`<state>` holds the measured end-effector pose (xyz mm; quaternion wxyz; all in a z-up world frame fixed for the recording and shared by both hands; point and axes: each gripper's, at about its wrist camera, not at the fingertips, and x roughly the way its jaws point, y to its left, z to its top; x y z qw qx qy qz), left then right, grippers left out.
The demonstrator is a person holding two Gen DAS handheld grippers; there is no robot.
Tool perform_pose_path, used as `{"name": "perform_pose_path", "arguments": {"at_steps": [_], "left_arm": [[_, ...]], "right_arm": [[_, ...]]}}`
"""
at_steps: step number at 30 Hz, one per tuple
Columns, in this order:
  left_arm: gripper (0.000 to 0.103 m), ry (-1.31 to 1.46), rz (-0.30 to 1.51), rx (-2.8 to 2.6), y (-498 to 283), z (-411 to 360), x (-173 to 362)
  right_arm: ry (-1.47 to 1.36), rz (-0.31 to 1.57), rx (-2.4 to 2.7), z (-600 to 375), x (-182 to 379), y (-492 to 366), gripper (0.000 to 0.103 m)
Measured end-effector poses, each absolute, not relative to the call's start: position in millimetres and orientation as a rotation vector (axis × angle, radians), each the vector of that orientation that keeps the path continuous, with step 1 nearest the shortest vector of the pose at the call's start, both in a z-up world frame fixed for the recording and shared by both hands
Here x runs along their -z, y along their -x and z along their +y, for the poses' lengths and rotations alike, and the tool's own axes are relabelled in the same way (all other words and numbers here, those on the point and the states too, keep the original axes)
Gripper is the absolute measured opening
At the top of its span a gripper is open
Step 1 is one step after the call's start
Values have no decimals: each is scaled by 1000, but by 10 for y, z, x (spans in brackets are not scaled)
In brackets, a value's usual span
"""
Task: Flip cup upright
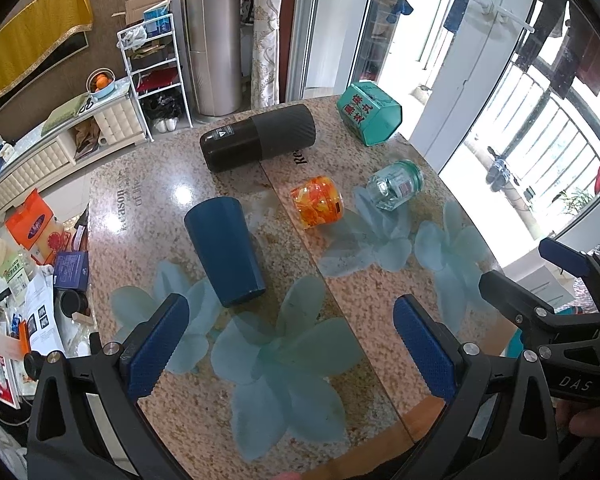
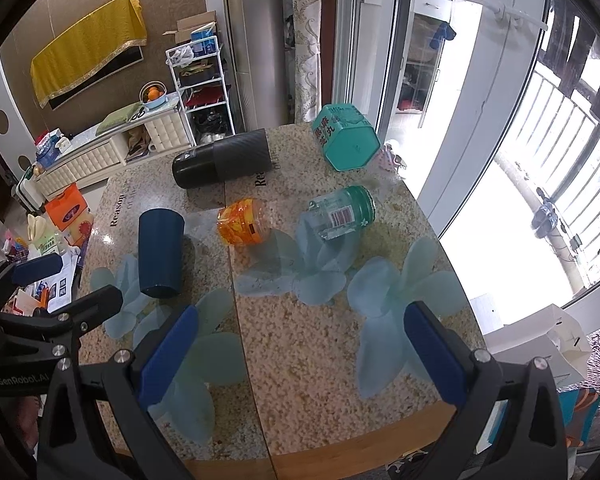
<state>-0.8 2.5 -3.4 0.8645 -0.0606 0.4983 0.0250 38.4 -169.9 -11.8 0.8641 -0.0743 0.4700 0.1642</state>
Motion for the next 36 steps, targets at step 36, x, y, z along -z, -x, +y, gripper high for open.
{"name": "perform_pose_path", "arguments": {"at_steps": [36], "left_arm": [[103,366,1198,-133,-173,343,540]], "right_arm": [[596,974,-884,-1163,173,-1342,103]]}}
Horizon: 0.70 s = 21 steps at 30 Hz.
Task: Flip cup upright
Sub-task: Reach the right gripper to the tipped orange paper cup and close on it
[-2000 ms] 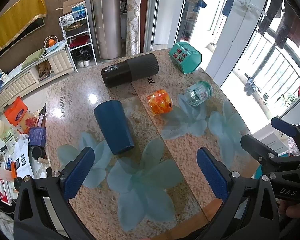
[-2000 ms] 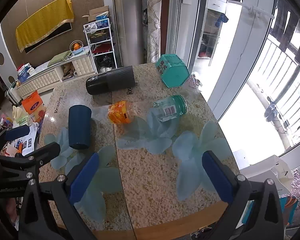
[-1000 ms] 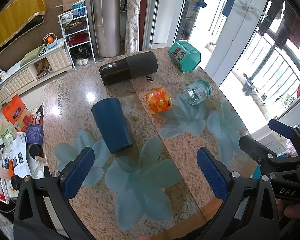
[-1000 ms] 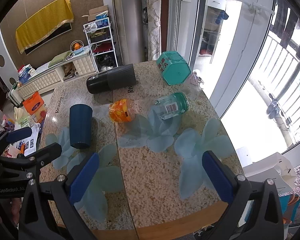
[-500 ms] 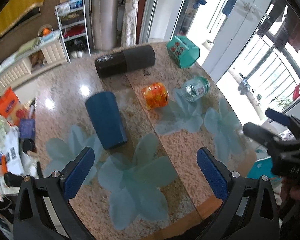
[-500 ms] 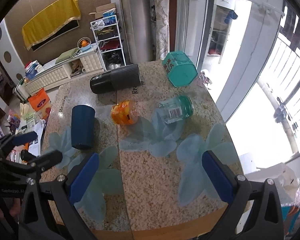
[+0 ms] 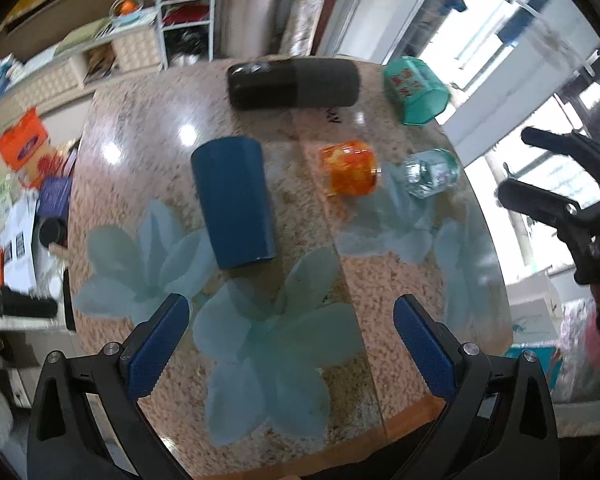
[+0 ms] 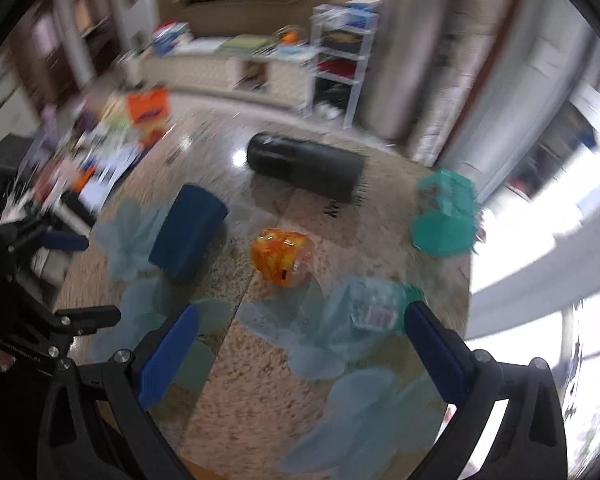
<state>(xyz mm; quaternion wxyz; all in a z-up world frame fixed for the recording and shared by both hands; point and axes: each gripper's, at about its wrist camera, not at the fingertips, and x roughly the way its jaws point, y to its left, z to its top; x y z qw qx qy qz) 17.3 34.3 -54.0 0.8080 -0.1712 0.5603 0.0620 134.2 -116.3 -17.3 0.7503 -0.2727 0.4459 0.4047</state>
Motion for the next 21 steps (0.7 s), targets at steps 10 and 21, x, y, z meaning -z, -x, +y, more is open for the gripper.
{"name": "perform_pose_path", "arguments": {"at_steps": [10,21], "left_arm": [[103,450,1250,-227,-224,449,856],[103,480,1298,-300,-186,497,1051]], "right_arm": [[974,989,-1138,-536,571,-1709,103],[1308,1045,-1326,-60,1390,-1777,103]]}}
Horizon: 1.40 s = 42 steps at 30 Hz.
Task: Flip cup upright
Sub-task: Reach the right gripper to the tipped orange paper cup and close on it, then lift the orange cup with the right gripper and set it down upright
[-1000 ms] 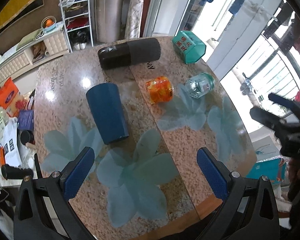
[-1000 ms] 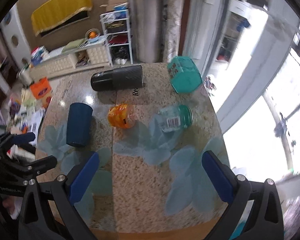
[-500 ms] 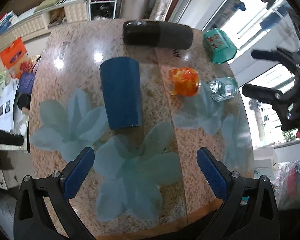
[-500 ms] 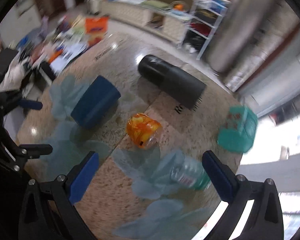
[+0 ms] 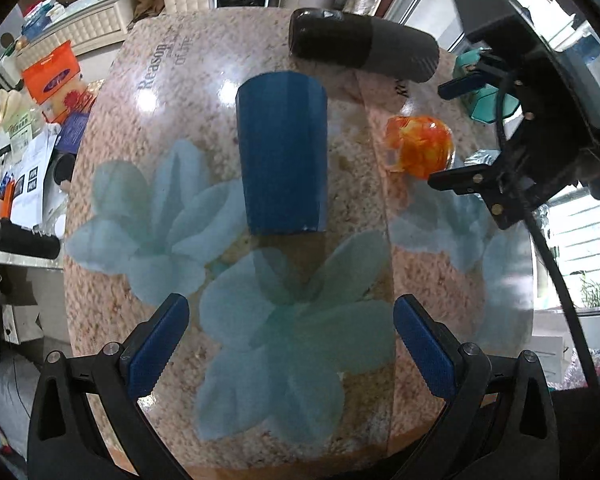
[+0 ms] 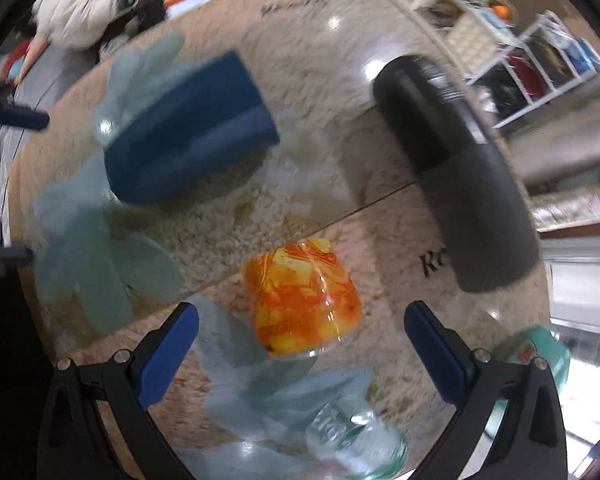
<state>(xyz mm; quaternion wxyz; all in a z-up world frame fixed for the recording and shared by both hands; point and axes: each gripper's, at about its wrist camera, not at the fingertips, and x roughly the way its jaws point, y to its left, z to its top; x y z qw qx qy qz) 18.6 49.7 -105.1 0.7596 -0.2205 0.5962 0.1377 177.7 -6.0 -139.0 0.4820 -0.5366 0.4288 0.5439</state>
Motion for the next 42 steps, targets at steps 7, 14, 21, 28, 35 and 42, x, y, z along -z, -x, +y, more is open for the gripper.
{"name": "perform_pose_path", "arguments": {"at_steps": [7,14,21,28,35,42], "left_arm": [[103,497,1323,-323,-156,461,1158],[103,522,1320,-342,-125,490,1175],[103,537,1327,-355,-86,506,1202],[103,535,1333,-349,-81,504,1216],[103,523,1348,-331,-51,529,1246],[103,496,1355,-312,41,636,1242]], "right_arm": [[1439,1066,-1356,41,1679,-1843,103],[1523,1091,-1372,139,1879,-1912,78],[1523,1118,-1352,205,1948,-2049,66],[1417,1145,-1320,116,1935,-2048,66],[1265,1207,-1266,23,1634,-2209,66],[994,1333,-1148,-250,1337,-2293,66]]}}
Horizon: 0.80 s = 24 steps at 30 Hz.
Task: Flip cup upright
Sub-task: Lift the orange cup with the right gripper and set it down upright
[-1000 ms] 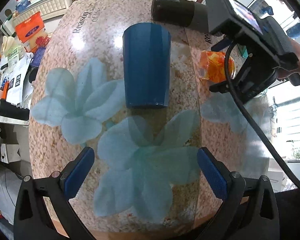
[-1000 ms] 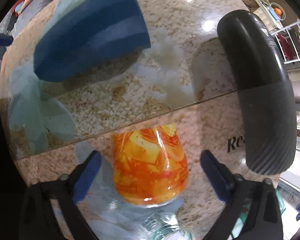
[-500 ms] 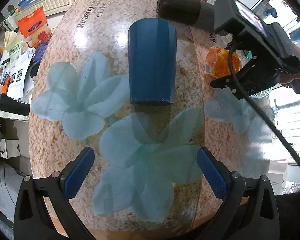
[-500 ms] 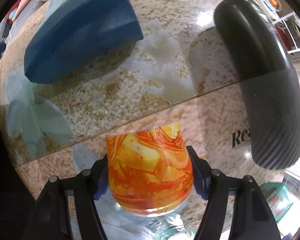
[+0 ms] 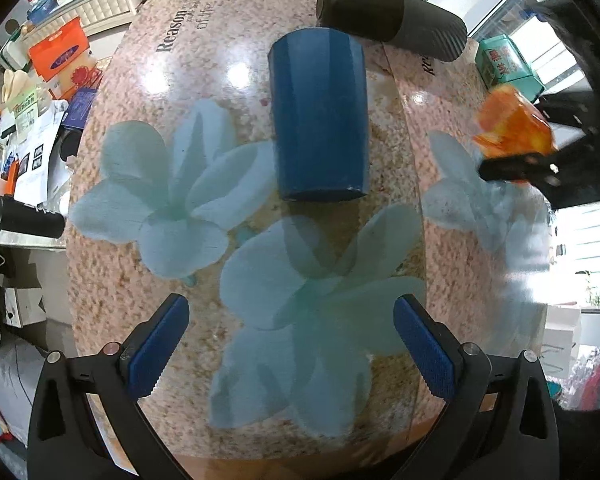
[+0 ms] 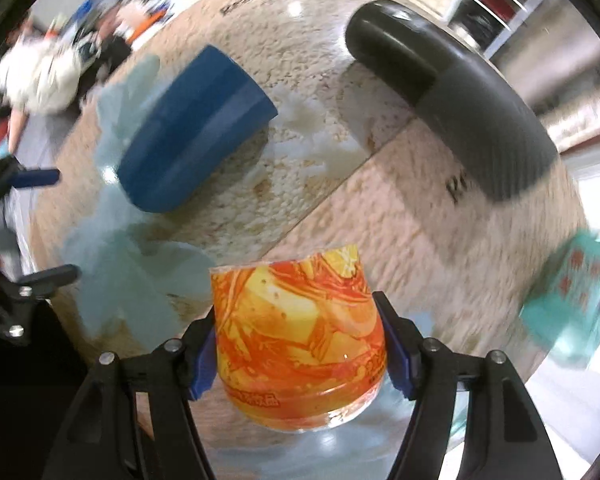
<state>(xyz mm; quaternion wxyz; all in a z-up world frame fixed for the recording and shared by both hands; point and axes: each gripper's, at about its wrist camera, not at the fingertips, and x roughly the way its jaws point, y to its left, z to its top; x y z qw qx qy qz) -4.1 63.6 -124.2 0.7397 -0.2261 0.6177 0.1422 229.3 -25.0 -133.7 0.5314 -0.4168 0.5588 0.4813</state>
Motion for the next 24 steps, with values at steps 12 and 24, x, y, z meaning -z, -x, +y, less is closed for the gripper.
{"name": "perform_pose_path", "arguments": {"at_steps": [12,24], "left_arm": [[103,342,1335,-208,198,623,1196],[103,277,1369,-128,385,487,1275]], "right_arm": [[453,1518,-873,-861,1031,-1796,66],[210,1662,-615,-1072,1280,-1226,66]]}}
